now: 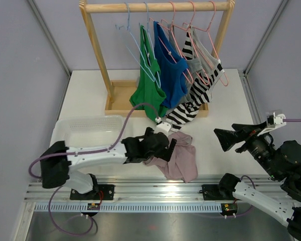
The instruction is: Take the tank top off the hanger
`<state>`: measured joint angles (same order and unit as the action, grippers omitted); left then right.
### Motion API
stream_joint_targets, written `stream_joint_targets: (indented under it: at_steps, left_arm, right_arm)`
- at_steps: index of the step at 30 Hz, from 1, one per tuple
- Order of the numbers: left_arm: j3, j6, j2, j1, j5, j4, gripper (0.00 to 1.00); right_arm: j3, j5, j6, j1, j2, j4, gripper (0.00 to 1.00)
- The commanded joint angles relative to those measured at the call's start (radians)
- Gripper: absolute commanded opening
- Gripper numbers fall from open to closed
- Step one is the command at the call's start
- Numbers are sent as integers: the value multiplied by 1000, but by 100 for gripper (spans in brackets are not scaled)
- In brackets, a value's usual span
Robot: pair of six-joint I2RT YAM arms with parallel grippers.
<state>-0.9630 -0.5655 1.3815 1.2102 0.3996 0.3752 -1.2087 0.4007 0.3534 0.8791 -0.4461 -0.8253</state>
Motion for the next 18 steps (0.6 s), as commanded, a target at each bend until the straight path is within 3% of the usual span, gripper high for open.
stream_joint_targets:
  at_steps: [1, 7, 9, 10, 12, 13, 14, 18]
  left_arm:
    - [-36, 3, 141, 5, -22, -137, 99]
    - [-59, -29, 330, 5, -67, -176, 97]
    - [-53, -40, 366, 9, -87, -179, 82]
    - [-43, -56, 363, 12, -84, -183, 51]
    - [-17, -65, 332, 20, -78, -187, 27]
    - [-13, -74, 312, 22, -52, -159, 6]
    - [-10, -79, 292, 29, -32, -138, 0]
    - [-6, -96, 141, 55, 94, -20, 0]
  right_arm:
    - [6, -2, 21, 6, 7, -63, 99]
    - [31, -23, 21, 6, 60, -75, 99]
    - [35, -34, 15, 6, 61, -75, 99]
    - [35, -34, 12, 6, 60, -74, 99]
    - [38, -37, 1, 4, 55, -69, 100]
    - [43, -39, -2, 7, 52, -61, 99]
    - [44, -39, -8, 6, 46, -58, 99]
    - [51, -42, -21, 6, 29, -34, 100]
